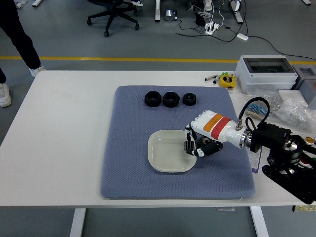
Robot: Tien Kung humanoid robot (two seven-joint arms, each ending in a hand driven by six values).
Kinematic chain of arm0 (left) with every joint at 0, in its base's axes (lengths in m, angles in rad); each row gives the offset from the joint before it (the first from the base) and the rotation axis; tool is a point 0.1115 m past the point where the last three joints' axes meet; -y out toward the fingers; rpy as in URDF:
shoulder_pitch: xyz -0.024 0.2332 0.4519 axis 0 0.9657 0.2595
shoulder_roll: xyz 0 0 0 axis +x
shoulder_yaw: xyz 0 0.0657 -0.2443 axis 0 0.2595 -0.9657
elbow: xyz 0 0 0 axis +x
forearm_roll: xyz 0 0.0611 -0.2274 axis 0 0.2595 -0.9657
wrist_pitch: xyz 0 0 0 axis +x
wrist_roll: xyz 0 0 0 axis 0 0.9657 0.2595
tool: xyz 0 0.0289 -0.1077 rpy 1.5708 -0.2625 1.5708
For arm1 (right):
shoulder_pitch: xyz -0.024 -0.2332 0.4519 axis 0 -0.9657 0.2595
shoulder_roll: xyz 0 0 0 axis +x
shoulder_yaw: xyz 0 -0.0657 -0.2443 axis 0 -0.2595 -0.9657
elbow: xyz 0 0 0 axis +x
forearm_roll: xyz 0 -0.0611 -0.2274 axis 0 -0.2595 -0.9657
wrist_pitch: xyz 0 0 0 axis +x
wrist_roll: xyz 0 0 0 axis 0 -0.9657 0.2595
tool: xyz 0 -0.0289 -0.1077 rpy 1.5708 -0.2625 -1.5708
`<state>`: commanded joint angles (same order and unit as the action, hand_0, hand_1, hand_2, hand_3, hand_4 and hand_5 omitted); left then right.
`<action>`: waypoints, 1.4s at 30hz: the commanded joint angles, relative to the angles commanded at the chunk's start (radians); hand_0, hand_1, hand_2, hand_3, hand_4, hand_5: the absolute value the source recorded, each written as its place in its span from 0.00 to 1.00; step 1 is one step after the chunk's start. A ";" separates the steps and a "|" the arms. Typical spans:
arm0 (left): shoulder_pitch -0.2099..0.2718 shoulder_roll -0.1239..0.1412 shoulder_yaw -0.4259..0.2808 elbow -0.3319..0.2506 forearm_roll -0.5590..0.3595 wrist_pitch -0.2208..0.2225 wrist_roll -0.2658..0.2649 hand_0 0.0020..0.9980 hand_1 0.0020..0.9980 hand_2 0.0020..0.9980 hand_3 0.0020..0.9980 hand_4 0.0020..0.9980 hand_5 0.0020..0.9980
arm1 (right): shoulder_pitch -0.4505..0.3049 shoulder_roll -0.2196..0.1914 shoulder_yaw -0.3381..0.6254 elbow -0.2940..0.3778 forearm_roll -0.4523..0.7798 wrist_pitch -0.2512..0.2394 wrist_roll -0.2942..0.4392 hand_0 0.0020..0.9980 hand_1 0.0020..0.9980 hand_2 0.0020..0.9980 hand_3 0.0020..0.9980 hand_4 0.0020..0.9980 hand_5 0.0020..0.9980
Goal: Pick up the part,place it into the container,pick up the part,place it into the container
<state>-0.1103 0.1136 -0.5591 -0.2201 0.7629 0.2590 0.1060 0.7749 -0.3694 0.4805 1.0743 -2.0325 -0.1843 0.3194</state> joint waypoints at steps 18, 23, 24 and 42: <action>-0.001 0.004 0.001 0.000 -0.002 0.002 0.000 0.69 0.65 0.65 0.55 0.62 0.58 | 0.002 -0.024 0.066 -0.025 -0.008 -0.003 0.011 0.24 0.34 0.68 0.81 1.00 0.55; -0.002 0.003 0.001 -0.001 0.000 0.001 0.001 0.69 0.65 0.65 0.55 0.62 0.58 | 0.009 -0.022 0.045 -0.100 -0.020 0.005 0.015 0.24 0.33 0.66 0.78 1.00 0.55; -0.002 0.003 0.002 -0.001 0.000 0.001 0.001 0.69 0.65 0.65 0.55 0.62 0.58 | 0.009 -0.021 0.036 -0.119 -0.023 0.007 0.012 0.24 0.33 0.66 0.78 1.00 0.55; -0.003 0.001 0.003 -0.002 -0.001 0.000 0.001 0.68 0.65 0.65 0.55 0.62 0.59 | 0.015 0.025 -0.024 -0.283 0.009 -0.007 0.013 0.23 0.32 0.62 0.65 0.95 0.52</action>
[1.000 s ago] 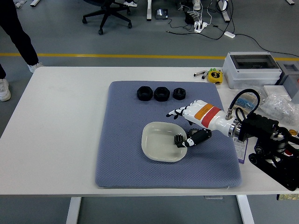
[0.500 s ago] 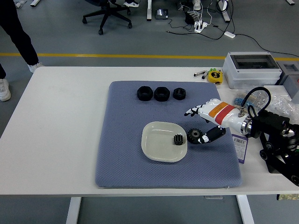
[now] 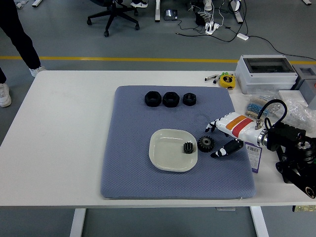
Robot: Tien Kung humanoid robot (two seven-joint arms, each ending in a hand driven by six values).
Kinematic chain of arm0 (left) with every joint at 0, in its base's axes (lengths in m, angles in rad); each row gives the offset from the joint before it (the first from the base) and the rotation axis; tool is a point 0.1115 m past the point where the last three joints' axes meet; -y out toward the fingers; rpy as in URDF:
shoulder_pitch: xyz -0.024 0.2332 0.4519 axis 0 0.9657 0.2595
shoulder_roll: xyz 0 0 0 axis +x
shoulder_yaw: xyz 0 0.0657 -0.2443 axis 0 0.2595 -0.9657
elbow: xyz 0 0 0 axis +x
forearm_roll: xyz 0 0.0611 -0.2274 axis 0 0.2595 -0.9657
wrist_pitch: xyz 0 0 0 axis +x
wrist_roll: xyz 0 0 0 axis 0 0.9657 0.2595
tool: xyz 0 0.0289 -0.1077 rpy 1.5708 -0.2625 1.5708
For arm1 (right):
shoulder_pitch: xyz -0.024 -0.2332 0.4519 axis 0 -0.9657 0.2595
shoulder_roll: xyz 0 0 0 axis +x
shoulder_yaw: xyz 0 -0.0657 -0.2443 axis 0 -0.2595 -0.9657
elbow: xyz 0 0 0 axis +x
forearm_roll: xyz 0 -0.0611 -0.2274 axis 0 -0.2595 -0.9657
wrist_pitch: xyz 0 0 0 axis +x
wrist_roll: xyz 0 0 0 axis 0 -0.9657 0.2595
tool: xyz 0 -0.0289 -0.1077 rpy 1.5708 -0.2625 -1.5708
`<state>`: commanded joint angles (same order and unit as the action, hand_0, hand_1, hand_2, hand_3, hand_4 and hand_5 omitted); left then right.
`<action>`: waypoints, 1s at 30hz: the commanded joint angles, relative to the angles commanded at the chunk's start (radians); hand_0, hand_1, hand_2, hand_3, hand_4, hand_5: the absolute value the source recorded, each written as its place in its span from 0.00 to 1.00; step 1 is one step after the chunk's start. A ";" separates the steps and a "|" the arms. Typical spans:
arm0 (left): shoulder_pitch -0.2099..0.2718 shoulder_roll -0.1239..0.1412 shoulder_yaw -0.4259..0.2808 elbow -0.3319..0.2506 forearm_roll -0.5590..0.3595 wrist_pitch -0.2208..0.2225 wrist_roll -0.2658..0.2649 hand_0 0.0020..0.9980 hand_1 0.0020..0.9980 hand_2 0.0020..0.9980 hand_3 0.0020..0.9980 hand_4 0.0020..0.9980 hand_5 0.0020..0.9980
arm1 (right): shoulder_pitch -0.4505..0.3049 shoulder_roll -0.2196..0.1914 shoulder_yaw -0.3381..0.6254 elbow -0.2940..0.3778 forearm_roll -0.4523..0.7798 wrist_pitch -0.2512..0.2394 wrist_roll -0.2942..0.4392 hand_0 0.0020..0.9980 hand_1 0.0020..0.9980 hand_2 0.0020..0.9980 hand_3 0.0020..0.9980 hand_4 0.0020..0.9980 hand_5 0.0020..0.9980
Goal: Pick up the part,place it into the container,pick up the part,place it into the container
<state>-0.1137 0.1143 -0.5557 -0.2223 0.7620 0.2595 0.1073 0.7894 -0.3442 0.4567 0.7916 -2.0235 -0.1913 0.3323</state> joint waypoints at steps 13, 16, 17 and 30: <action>0.000 0.000 0.002 -0.001 0.000 -0.001 0.000 0.68 0.65 0.65 0.56 0.62 0.58 | 0.003 0.018 -0.012 0.001 0.017 -0.008 0.008 0.21 0.29 0.50 0.57 0.87 0.49; 0.000 0.000 0.002 -0.001 0.001 -0.001 0.000 0.68 0.65 0.65 0.55 0.62 0.59 | 0.003 0.022 -0.014 -0.007 0.017 -0.009 0.006 0.19 0.28 0.47 0.54 0.85 0.49; -0.001 0.000 0.002 -0.001 0.001 -0.001 0.000 0.68 0.65 0.65 0.55 0.62 0.59 | 0.003 0.023 -0.014 -0.009 0.017 -0.010 0.006 0.19 0.28 0.47 0.54 0.85 0.49; 0.000 0.001 0.004 0.000 0.000 -0.002 -0.001 0.68 0.65 0.65 0.55 0.62 0.59 | -0.002 0.019 -0.014 -0.011 0.044 -0.051 0.025 0.07 0.12 0.27 0.48 0.73 0.50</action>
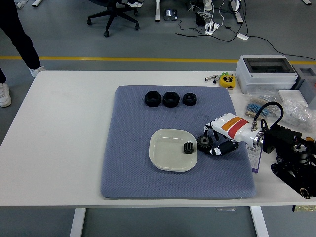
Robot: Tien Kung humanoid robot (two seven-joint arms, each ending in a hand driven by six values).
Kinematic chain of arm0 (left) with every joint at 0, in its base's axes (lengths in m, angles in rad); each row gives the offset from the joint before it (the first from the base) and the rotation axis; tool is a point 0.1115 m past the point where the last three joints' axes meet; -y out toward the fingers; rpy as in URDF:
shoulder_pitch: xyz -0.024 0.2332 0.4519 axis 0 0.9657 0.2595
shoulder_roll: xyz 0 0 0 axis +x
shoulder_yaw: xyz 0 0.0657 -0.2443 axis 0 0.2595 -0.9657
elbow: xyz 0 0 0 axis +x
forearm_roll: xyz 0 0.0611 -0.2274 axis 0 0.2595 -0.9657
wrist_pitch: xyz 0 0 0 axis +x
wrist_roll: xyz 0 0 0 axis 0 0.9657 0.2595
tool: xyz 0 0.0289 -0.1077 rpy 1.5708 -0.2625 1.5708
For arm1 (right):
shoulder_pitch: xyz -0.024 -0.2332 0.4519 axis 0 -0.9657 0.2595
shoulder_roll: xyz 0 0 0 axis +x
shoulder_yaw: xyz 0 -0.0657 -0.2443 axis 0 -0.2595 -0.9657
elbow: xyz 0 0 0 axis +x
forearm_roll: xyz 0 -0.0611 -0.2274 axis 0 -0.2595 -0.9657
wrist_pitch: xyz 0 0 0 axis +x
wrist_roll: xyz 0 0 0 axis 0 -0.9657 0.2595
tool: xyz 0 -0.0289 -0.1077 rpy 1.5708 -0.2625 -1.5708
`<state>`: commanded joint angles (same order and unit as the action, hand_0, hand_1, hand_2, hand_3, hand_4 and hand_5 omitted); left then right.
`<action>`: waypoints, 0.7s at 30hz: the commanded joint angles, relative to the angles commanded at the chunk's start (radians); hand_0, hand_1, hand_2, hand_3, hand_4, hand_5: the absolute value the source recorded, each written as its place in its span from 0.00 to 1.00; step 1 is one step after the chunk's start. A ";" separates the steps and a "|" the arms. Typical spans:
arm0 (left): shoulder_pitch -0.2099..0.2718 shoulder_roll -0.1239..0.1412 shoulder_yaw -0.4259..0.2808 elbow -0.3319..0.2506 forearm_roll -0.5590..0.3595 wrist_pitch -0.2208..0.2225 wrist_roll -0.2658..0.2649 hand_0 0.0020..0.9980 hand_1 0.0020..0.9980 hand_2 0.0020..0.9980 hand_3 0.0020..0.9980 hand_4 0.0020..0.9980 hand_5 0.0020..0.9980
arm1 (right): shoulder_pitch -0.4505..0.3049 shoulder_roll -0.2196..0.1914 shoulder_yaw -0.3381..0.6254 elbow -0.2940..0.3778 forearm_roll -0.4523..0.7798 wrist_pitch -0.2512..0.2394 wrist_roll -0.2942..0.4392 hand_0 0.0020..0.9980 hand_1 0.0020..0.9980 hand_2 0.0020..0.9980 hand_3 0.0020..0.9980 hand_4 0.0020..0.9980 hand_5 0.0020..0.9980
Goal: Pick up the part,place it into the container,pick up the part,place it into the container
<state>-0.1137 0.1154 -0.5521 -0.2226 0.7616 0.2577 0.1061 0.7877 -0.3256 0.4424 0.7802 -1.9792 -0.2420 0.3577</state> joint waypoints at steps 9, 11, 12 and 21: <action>0.000 0.000 0.001 0.000 -0.004 0.002 -0.001 0.68 0.66 0.65 0.55 0.62 0.59 | -0.006 -0.007 0.023 0.002 0.011 -0.002 0.005 0.06 0.10 0.24 0.48 0.74 0.50; 0.001 -0.001 0.000 0.001 -0.002 0.001 0.000 0.68 0.66 0.65 0.55 0.62 0.59 | -0.008 -0.008 0.029 0.003 0.015 0.000 0.006 0.06 0.10 0.24 0.48 0.74 0.50; 0.001 -0.001 0.000 0.001 -0.002 0.002 0.000 0.68 0.66 0.65 0.55 0.62 0.59 | -0.009 -0.009 0.032 0.004 0.017 0.000 0.006 0.06 0.10 0.24 0.48 0.74 0.50; 0.006 -0.001 -0.006 0.001 0.009 0.000 0.003 0.68 0.66 0.65 0.56 0.62 0.59 | -0.016 -0.014 0.059 0.010 0.040 0.006 0.008 0.05 0.10 0.24 0.48 0.69 0.48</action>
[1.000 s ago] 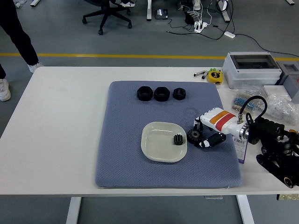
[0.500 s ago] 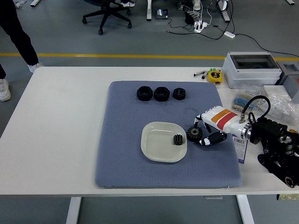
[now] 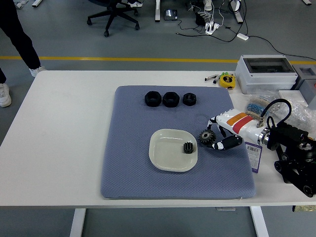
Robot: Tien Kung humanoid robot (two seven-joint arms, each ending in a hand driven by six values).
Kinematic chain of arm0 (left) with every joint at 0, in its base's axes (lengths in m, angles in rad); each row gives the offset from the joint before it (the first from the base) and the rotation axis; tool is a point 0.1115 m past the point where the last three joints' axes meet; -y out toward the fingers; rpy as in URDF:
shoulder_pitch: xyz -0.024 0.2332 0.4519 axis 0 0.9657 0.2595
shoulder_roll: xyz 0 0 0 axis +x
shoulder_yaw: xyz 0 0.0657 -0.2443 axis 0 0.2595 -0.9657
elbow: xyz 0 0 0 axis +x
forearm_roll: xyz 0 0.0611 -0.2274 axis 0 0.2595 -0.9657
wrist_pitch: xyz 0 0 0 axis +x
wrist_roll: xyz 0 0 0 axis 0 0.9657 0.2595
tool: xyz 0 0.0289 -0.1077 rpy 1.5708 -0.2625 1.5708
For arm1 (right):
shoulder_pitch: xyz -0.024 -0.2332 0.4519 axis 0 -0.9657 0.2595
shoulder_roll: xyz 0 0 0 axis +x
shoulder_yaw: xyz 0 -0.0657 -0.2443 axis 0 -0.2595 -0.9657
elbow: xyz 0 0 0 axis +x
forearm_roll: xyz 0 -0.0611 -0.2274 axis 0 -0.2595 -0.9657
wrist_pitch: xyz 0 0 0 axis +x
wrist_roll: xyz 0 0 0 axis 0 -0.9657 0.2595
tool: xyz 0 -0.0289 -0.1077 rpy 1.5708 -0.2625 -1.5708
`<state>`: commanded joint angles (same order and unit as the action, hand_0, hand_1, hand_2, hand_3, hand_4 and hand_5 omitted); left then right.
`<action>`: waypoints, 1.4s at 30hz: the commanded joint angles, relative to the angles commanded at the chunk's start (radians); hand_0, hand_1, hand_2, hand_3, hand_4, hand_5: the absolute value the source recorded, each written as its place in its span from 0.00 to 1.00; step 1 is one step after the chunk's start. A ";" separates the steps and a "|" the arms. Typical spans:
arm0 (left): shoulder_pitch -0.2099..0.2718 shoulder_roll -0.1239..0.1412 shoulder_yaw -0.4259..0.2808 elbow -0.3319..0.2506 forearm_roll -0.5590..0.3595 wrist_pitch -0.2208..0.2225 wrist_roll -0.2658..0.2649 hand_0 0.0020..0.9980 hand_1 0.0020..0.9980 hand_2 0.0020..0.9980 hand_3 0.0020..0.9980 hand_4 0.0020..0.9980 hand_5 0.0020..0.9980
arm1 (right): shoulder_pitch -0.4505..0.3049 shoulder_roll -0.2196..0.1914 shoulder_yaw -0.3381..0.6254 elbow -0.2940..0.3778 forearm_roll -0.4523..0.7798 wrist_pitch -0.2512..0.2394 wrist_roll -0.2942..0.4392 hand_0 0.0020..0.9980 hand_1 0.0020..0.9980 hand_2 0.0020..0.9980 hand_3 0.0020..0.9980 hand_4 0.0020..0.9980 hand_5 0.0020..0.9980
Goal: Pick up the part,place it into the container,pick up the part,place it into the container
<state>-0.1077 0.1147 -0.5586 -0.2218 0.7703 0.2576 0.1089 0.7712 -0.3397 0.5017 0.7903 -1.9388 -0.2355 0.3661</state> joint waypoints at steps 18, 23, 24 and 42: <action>0.001 0.001 0.002 0.000 0.000 -0.001 -0.001 0.68 0.66 0.65 0.55 0.62 0.58 | -0.015 -0.024 0.106 0.063 0.010 0.006 0.000 0.05 0.10 0.24 0.48 0.68 0.48; 0.000 0.000 0.004 0.001 -0.005 -0.001 -0.003 0.68 0.66 0.65 0.55 0.62 0.58 | -0.017 -0.028 0.116 0.131 0.027 0.007 -0.003 0.05 0.10 0.24 0.48 0.68 0.48; 0.000 0.000 0.004 0.001 -0.006 0.000 -0.003 0.68 0.66 0.65 0.55 0.62 0.59 | -0.016 -0.027 0.109 0.146 0.030 0.008 -0.005 0.05 0.10 0.24 0.48 0.68 0.47; -0.002 0.004 0.002 -0.001 -0.003 -0.002 -0.002 0.68 0.66 0.65 0.55 0.62 0.58 | 0.042 0.078 -0.048 0.247 -0.054 0.084 -0.047 0.14 0.15 0.31 0.80 1.00 0.78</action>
<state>-0.1100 0.1190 -0.5566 -0.2226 0.7673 0.2558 0.1069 0.8129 -0.2621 0.4532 1.0368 -1.9933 -0.1514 0.3194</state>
